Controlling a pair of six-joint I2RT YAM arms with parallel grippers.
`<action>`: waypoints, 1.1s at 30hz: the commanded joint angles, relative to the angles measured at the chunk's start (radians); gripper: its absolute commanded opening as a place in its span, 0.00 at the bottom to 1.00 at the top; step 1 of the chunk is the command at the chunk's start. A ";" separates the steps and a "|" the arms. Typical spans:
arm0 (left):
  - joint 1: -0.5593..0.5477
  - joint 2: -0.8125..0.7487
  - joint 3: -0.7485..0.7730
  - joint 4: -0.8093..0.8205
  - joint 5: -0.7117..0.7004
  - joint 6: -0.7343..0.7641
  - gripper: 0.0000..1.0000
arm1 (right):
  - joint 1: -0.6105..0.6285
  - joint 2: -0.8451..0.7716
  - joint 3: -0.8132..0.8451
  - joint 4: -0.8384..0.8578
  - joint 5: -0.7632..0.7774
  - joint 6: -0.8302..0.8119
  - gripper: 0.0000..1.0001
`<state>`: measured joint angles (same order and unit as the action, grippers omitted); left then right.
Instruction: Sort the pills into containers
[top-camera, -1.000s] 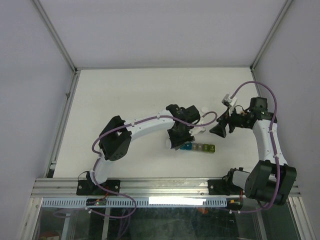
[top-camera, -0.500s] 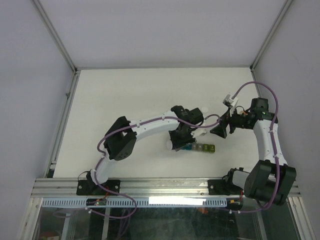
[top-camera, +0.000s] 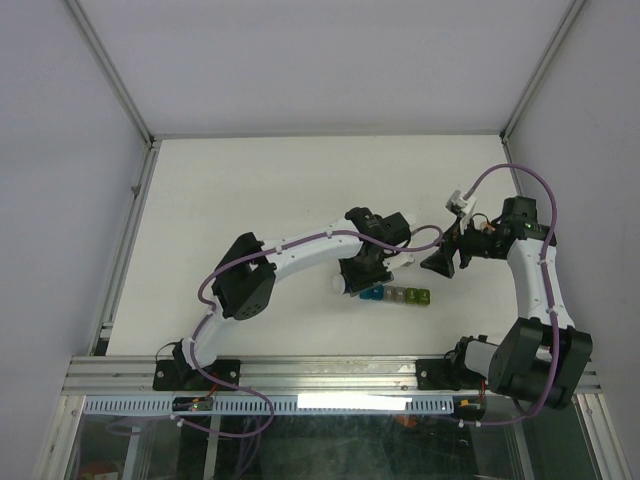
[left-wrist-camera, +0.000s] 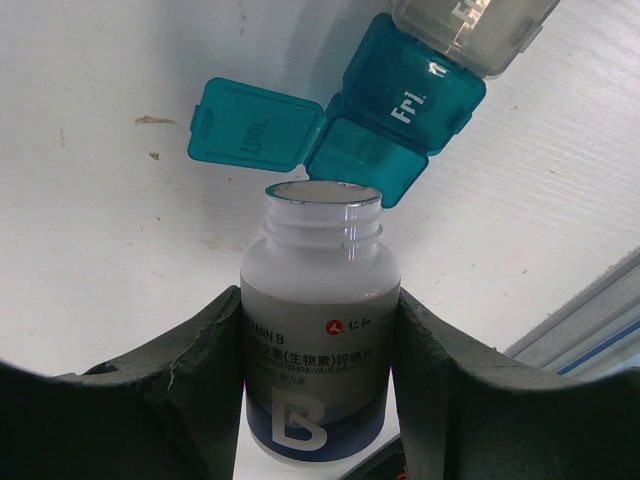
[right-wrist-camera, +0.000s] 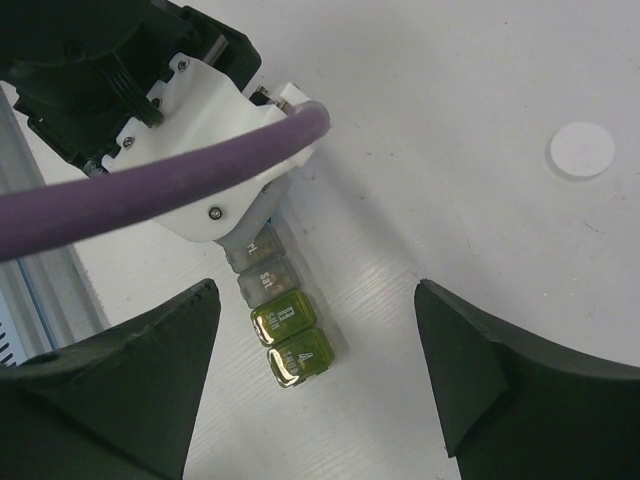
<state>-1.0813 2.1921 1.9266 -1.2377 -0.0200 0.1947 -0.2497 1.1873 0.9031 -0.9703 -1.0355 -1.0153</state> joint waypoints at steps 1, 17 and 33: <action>-0.016 0.007 0.050 -0.026 -0.026 0.020 0.00 | -0.016 0.006 0.034 -0.015 -0.046 -0.027 0.82; -0.029 0.030 0.102 -0.062 -0.036 0.132 0.00 | -0.134 0.026 0.049 -0.053 -0.002 -0.071 0.82; -0.008 -0.163 -0.138 0.119 0.087 0.157 0.00 | -0.177 0.022 0.070 -0.167 0.073 -0.247 0.82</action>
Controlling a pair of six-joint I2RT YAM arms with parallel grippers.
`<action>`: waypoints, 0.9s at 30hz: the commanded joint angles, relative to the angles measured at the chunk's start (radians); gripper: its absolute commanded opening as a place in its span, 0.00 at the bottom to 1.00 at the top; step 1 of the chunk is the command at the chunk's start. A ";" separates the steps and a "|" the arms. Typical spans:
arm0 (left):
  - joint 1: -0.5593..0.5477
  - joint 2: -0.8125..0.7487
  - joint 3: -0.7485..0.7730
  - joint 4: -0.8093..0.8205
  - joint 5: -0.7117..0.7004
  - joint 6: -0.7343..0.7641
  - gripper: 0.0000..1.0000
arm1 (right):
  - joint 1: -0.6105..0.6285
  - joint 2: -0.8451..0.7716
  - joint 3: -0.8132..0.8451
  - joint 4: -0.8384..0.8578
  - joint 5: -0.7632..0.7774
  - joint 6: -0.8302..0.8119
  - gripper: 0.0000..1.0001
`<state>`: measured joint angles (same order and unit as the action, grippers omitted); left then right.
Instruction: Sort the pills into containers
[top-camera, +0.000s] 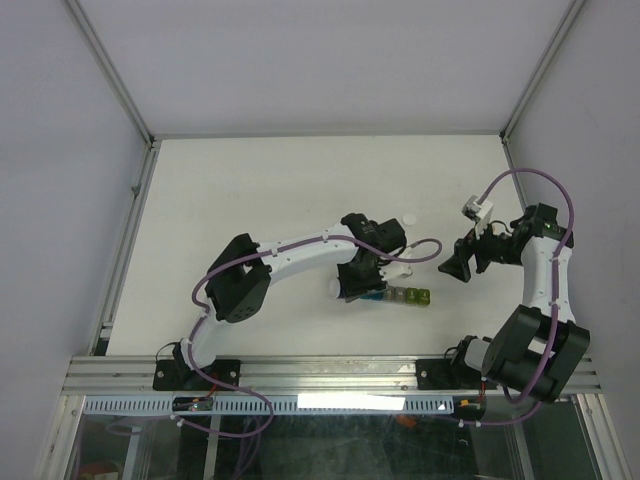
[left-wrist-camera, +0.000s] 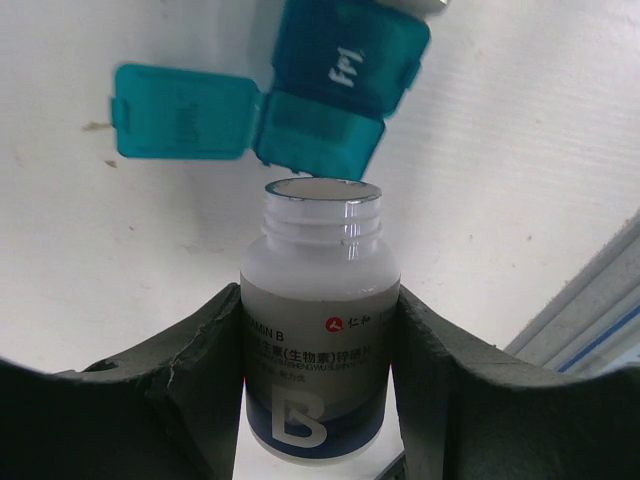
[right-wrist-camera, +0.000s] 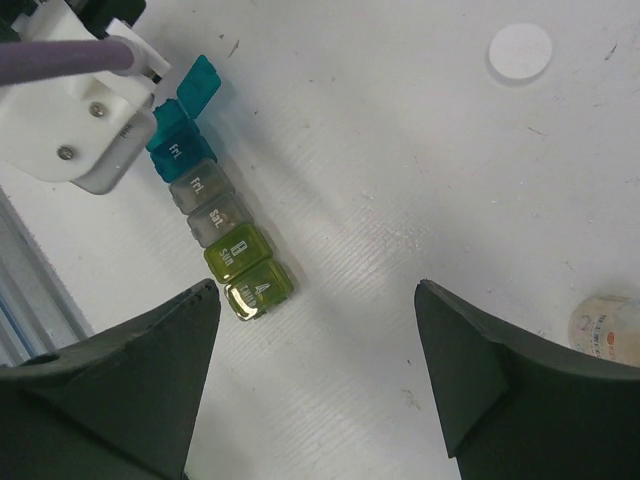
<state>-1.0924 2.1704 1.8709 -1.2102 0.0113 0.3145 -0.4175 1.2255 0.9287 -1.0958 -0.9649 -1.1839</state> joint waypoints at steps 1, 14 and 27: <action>0.005 -0.163 -0.111 0.114 0.061 0.040 0.00 | -0.009 -0.016 0.044 -0.053 0.000 -0.107 0.82; 0.028 -0.419 -0.407 0.327 0.107 0.191 0.00 | 0.018 0.064 -0.138 -0.261 -0.055 -1.033 0.99; 0.068 -0.483 -0.498 0.300 0.089 0.302 0.00 | 0.215 0.063 -0.349 0.229 0.096 -0.804 0.94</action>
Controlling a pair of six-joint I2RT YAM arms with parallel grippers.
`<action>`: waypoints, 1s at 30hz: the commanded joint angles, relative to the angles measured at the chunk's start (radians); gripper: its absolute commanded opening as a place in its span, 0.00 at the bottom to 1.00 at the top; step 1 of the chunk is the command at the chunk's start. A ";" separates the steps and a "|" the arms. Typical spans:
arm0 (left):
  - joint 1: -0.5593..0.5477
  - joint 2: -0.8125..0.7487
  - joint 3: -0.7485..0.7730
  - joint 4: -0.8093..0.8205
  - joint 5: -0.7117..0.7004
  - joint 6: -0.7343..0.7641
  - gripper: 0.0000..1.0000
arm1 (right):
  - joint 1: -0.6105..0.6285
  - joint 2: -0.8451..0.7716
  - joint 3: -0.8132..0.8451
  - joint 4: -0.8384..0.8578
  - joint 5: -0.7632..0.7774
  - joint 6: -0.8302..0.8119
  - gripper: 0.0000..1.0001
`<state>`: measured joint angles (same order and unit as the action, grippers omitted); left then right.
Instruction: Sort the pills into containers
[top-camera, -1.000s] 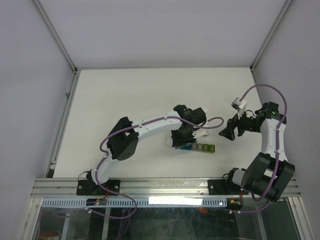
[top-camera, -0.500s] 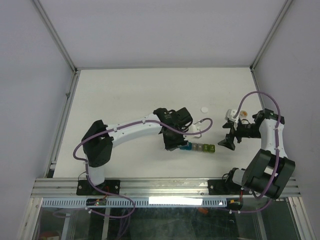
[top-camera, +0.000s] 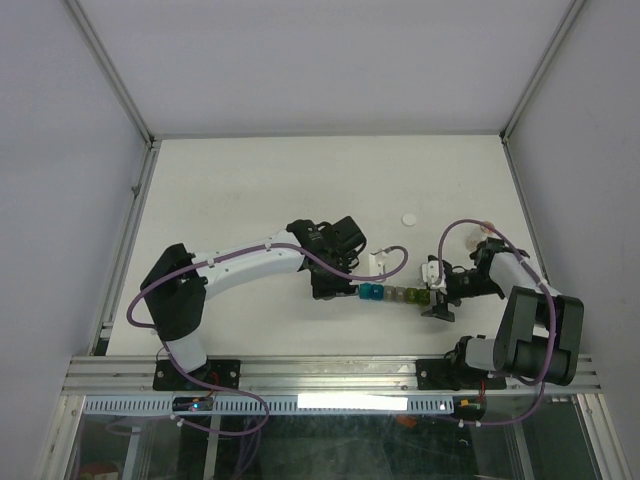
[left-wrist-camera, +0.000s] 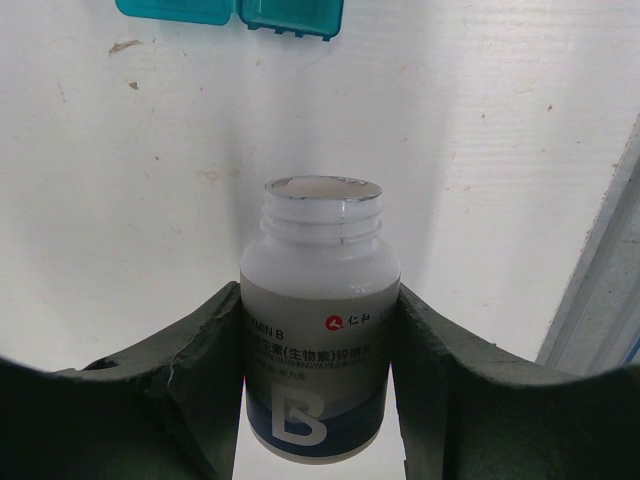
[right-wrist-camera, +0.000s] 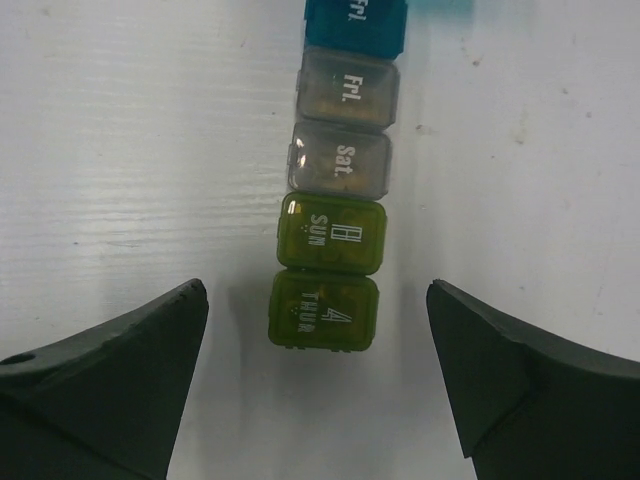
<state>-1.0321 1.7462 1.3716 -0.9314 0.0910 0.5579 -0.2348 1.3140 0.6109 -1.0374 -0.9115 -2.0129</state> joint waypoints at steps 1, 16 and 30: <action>0.009 -0.062 0.000 0.018 0.007 0.061 0.00 | 0.039 -0.019 -0.034 0.172 0.045 0.027 0.90; 0.006 -0.165 -0.080 0.008 -0.024 0.069 0.00 | 0.186 -0.014 -0.014 0.200 0.121 0.160 0.49; 0.006 -0.362 -0.256 0.047 -0.039 0.101 0.00 | 0.557 0.012 0.015 0.456 0.241 0.637 0.36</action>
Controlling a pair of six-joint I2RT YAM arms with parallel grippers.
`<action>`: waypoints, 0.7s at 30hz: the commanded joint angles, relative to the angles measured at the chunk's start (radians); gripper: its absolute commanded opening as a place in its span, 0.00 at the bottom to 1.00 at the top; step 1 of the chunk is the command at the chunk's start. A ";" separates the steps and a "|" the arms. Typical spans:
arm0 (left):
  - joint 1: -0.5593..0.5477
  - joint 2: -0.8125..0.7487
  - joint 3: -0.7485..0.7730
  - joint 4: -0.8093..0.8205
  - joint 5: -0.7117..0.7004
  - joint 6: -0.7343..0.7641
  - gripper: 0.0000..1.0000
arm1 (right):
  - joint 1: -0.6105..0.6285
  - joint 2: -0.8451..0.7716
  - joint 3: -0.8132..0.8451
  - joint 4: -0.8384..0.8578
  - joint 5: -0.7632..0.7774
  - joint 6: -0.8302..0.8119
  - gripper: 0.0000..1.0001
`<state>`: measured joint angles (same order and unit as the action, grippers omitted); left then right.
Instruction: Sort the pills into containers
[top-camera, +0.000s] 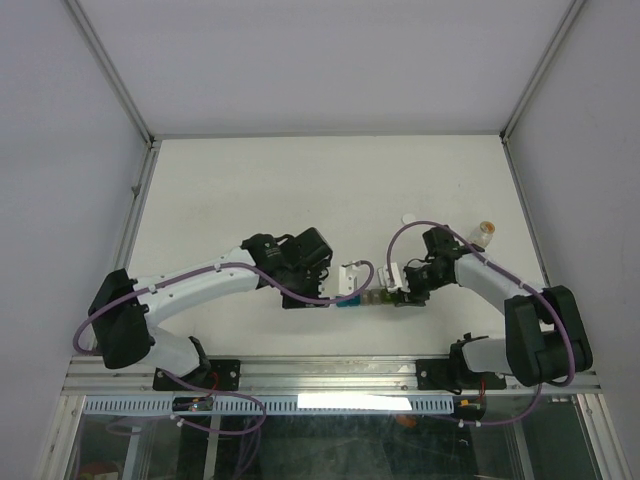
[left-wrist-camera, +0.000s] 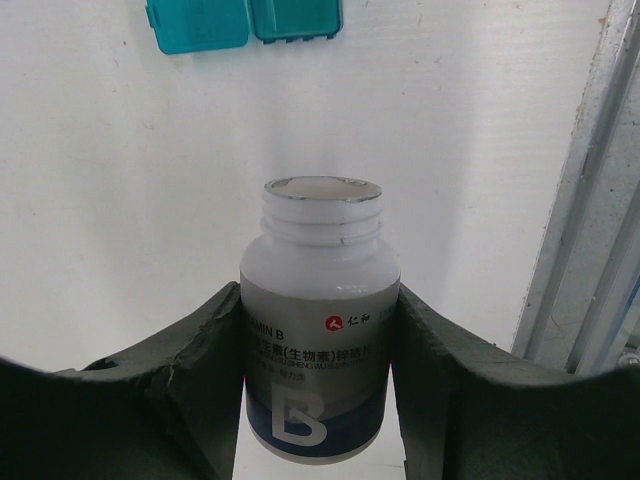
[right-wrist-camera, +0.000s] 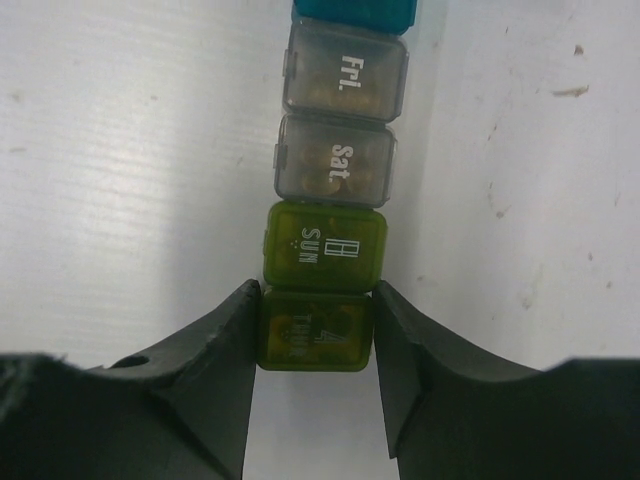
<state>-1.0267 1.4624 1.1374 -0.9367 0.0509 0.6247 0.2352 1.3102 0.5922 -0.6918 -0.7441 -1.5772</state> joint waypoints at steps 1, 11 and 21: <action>0.001 -0.081 -0.026 0.053 0.004 0.035 0.00 | 0.103 0.024 0.045 0.122 0.079 0.239 0.40; -0.009 0.079 0.092 -0.012 0.030 -0.042 0.00 | -0.141 -0.076 0.140 -0.031 -0.048 0.318 0.80; -0.062 0.323 0.336 -0.173 -0.045 -0.145 0.00 | -0.397 -0.021 0.228 -0.113 -0.161 0.432 0.81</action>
<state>-1.0687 1.7538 1.3766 -1.0431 0.0345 0.5385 -0.1215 1.2606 0.7776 -0.7376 -0.8005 -1.1770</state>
